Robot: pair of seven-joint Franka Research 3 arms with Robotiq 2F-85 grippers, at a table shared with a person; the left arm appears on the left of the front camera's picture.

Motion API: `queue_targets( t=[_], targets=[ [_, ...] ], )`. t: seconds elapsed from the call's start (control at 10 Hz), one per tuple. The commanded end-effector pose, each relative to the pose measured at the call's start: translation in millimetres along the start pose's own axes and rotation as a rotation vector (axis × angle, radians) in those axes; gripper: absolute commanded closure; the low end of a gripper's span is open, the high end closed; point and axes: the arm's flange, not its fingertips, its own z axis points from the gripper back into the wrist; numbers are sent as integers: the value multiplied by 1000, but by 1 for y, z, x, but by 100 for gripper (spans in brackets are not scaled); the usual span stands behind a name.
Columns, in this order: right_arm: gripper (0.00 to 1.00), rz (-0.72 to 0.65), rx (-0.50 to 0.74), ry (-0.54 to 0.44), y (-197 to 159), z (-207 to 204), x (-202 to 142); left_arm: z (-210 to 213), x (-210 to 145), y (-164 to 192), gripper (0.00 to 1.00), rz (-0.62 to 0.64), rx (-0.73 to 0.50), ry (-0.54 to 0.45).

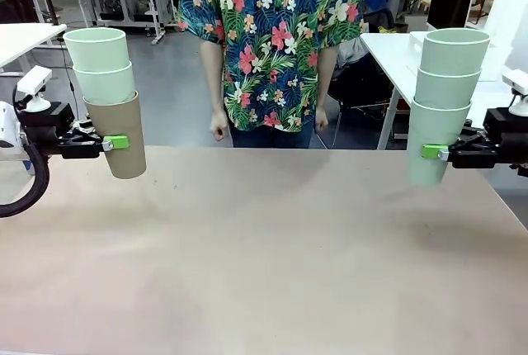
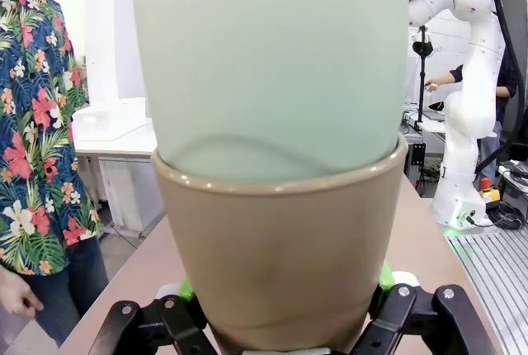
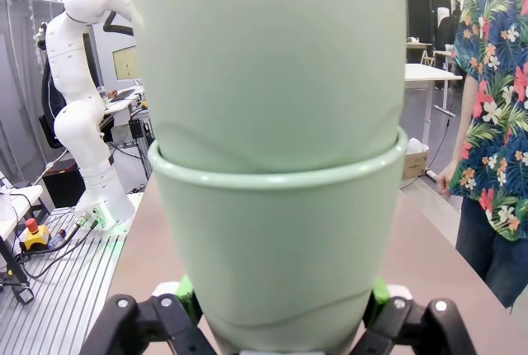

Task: Stack the cups and store them in the basket.
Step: Place the stack of Reusable plastic cups into the Pantry Basket.

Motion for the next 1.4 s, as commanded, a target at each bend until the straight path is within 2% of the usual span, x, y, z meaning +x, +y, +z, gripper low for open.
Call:
queue_targets(
  t=[0.0, 1.3],
  targets=[
    [15, 11, 0, -2, 0, 0, 4, -1, 5, 0, 15, -10, -2, -4],
    [15, 11, 0, -2, 0, 0, 4, -1, 5, 0, 15, -10, -2, -4]
  ],
)
